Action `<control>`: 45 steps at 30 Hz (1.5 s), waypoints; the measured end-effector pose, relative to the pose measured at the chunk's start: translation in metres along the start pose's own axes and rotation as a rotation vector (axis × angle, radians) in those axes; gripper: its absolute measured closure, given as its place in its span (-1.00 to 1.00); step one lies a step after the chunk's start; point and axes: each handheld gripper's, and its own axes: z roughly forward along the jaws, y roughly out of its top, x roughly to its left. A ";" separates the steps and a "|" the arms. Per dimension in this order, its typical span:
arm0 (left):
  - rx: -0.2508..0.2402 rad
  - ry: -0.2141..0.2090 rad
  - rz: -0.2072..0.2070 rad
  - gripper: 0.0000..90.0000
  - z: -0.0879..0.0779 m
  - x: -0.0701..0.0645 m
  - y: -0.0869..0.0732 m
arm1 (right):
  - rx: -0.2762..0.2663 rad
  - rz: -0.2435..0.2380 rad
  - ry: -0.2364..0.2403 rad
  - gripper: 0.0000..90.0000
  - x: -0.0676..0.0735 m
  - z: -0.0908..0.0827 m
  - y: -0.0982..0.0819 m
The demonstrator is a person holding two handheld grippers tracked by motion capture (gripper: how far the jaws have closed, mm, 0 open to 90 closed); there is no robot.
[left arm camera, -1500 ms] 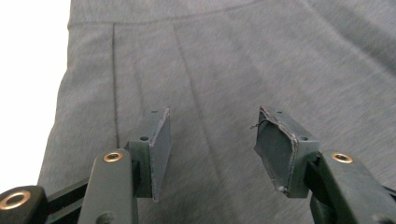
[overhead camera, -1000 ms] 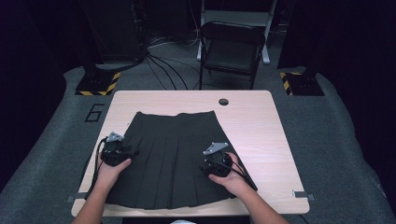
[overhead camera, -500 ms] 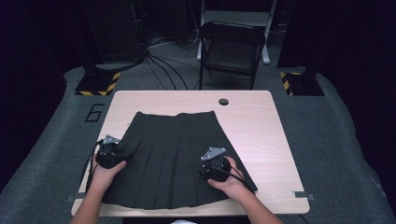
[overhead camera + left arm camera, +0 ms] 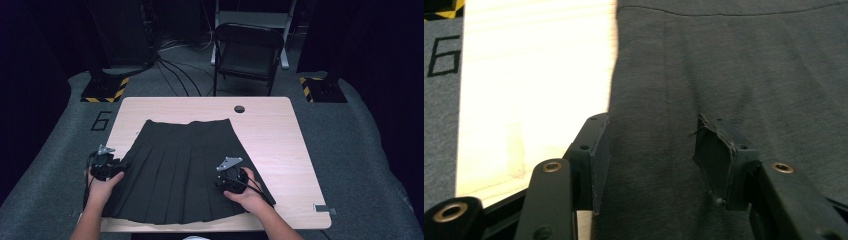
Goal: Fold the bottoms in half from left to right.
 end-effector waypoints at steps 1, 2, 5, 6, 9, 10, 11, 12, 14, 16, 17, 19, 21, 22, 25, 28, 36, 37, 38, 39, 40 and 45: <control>-0.005 0.010 0.001 0.07 0.001 0.000 0.000 | -0.001 0.001 -0.004 0.06 -0.001 0.000 0.000; 0.007 0.012 0.009 0.06 0.000 0.001 0.000 | -0.002 0.007 -0.004 0.06 -0.002 -0.001 -0.001; 0.002 0.016 0.004 0.06 0.002 0.001 0.000 | -0.005 0.012 -0.002 0.05 -0.004 -0.001 -0.001; -0.003 0.016 0.000 0.06 0.003 0.001 0.000 | -0.007 0.011 -0.006 0.05 -0.004 -0.002 -0.001; 0.018 0.022 0.017 0.04 0.006 0.002 0.000 | -0.006 0.023 -0.006 0.04 -0.006 -0.002 -0.002; 0.033 0.019 0.024 0.04 0.006 0.003 0.000 | -0.011 0.025 -0.009 0.04 -0.006 -0.002 -0.002; 0.029 0.018 0.019 0.04 0.008 0.002 0.000 | -0.010 0.026 -0.008 0.04 -0.007 -0.002 -0.002; 0.030 0.009 0.004 0.03 0.009 0.002 0.000 | -0.010 0.028 -0.008 0.04 -0.007 -0.001 -0.002; 0.030 0.012 0.017 0.02 0.010 0.003 0.000 | -0.009 0.027 -0.009 0.03 -0.007 -0.001 -0.003; 0.033 0.012 0.020 0.01 0.012 0.003 0.000 | -0.009 0.027 -0.009 0.03 -0.007 -0.001 -0.003; 0.039 0.009 0.017 0.00 0.012 0.004 0.000 | -0.002 0.027 -0.007 0.03 -0.007 -0.002 -0.003; 0.043 0.017 0.023 -0.01 0.014 0.003 0.000 | -0.001 0.026 -0.014 0.02 -0.007 -0.001 -0.003; 0.048 0.019 0.026 -0.03 0.014 0.003 0.000 | -0.004 0.030 -0.009 0.02 -0.007 -0.001 -0.004; 0.043 0.022 0.025 -0.03 0.016 0.002 -0.001 | -0.001 0.025 -0.005 0.02 -0.008 -0.001 -0.004; 0.060 0.013 0.037 -0.04 0.019 0.002 -0.001 | -0.012 0.034 -0.016 0.01 -0.008 0.000 -0.005; 0.058 0.017 0.035 -0.03 0.020 0.001 -0.001 | -0.001 0.033 -0.009 0.01 -0.009 -0.001 -0.005; 0.032 0.032 0.023 0.02 0.022 -0.004 -0.004 | -0.011 0.047 -0.005 0.00 -0.010 -0.002 -0.006; 0.018 0.031 0.023 0.05 0.022 -0.004 -0.005 | -0.011 0.048 -0.005 -0.01 -0.010 -0.002 -0.006; 0.023 0.025 0.019 0.05 0.021 -0.004 -0.006 | -0.006 0.045 -0.005 -0.01 -0.010 -0.002 -0.005; 0.013 0.028 0.020 0.06 0.021 -0.004 -0.006 | -0.007 0.047 -0.005 -0.01 -0.010 -0.002 -0.006; 0.015 0.027 0.015 0.07 0.021 -0.005 -0.006 | -0.009 0.045 -0.005 -0.01 -0.010 -0.001 -0.005; 0.007 0.026 0.023 0.33 0.022 -0.008 -0.005 | -0.013 0.048 0.005 -0.01 -0.011 -0.001 -0.005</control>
